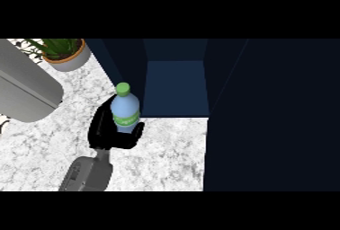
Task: Pick up the bottled water, place it into the cabinet and close the cabinet
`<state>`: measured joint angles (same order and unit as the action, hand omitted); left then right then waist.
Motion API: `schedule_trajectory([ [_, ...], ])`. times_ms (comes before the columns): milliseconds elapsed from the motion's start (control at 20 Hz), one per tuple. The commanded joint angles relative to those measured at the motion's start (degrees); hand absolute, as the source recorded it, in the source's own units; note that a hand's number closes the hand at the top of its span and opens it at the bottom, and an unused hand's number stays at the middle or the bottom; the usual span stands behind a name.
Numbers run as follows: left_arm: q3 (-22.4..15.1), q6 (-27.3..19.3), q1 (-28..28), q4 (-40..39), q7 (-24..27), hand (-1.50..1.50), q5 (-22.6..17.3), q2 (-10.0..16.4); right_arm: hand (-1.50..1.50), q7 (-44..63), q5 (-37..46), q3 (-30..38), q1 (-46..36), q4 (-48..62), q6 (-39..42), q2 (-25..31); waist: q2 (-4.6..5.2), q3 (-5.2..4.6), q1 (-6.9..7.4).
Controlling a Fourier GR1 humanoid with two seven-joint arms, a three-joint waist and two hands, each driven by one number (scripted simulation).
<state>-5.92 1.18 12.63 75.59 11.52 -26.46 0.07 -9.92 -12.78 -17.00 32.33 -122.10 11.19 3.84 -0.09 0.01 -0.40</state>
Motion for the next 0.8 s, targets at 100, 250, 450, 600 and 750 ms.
schedule_trajectory([
  [100,-5.0,-10.6,7.8,-0.6,-2.4,1.5,0.8,-0.1,-1.5,-0.5,-1.8,1.9,-1.9,1.7,-0.6,-0.2,0.08,0.0,-0.13],
  [250,-8.6,-17.7,15.2,-4.5,-2.2,1.5,0.0,-0.1,-1.5,-1.6,2.4,-3.4,1.9,0.6,-1.4,-1.2,0.09,-0.01,-0.74],
  [450,-7.7,-20.2,19.3,-8.0,-2.1,1.5,6.0,-0.1,-1.5,0.4,-0.8,-0.9,0.4,-1.1,-1.1,0.4,0.11,0.0,-0.43],
  [600,-10.0,-24.0,24.8,-12.5,-1.6,1.5,5.4,0.0,-1.5,-1.1,-1.2,-0.6,-0.2,1.5,0.2,0.7,0.26,0.01,-1.05],
  [750,-8.9,-24.6,26.5,-13.9,-2.6,1.5,7.2,0.1,-1.5,0.7,-2.2,0.8,-2.2,0.8,-0.9,0.4,0.33,0.01,-0.85],
])
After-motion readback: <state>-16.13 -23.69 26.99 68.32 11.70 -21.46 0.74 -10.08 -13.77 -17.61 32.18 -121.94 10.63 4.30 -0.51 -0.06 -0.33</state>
